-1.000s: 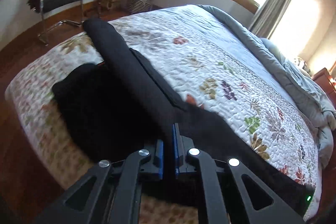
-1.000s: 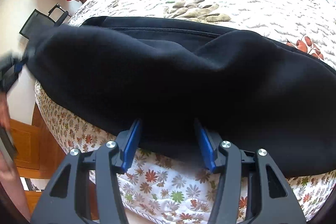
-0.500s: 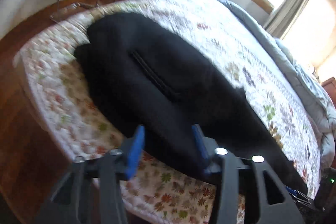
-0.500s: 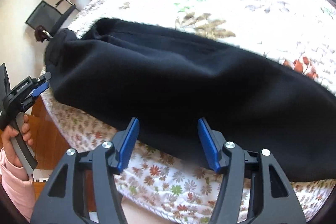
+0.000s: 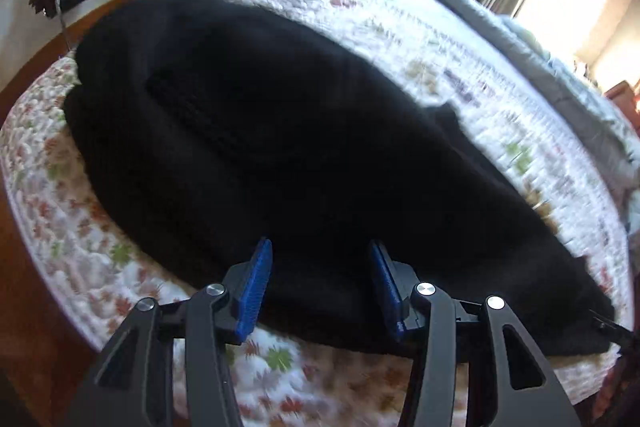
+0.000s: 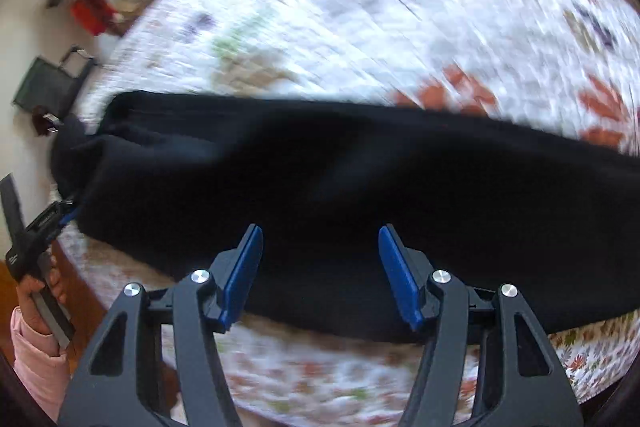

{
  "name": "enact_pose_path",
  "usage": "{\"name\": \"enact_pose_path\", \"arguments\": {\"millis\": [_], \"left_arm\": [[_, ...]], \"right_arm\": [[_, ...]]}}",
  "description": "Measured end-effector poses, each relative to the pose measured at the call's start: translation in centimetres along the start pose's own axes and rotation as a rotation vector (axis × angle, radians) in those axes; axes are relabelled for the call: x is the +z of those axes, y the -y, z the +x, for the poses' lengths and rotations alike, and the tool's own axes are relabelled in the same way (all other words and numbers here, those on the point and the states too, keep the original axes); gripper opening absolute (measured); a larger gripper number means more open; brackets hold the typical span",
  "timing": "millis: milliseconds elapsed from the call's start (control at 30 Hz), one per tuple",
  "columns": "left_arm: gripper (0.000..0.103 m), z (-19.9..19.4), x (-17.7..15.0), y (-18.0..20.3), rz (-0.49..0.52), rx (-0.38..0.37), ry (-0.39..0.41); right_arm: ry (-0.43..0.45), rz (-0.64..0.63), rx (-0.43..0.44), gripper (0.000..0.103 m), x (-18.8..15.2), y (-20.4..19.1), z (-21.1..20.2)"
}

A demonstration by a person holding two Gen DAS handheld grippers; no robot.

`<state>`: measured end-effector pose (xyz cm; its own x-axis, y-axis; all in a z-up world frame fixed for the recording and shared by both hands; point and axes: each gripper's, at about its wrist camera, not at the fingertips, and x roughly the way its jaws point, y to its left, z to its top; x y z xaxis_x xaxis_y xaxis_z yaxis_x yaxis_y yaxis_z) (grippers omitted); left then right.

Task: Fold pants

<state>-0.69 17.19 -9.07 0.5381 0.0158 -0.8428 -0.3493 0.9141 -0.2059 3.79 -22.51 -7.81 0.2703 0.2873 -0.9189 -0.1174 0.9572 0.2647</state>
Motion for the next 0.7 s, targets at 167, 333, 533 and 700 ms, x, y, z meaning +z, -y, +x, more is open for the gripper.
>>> {"name": "enact_pose_path", "arguments": {"millis": [167, 333, 533, 700], "left_arm": [[0.054, -1.8, 0.7, 1.0, -0.019, -0.038, -0.004], [0.068, -3.9, 2.5, 3.1, 0.018, -0.075, 0.034], [0.069, -2.8, 5.1, 3.6, 0.032, -0.036, 0.058], [0.078, -0.5, 6.3, 1.0, -0.017, 0.028, 0.062]], "right_arm": [[0.009, -0.049, -0.003, 0.060, -0.2, -0.4, -0.3], [0.061, -0.103, 0.130, 0.061, 2.4, -3.7, -2.5], [0.055, -0.192, 0.208, 0.060, 6.6, -9.0, -0.5], [0.005, -0.228, 0.221, 0.052, 8.1, -11.7, 2.8]]}}
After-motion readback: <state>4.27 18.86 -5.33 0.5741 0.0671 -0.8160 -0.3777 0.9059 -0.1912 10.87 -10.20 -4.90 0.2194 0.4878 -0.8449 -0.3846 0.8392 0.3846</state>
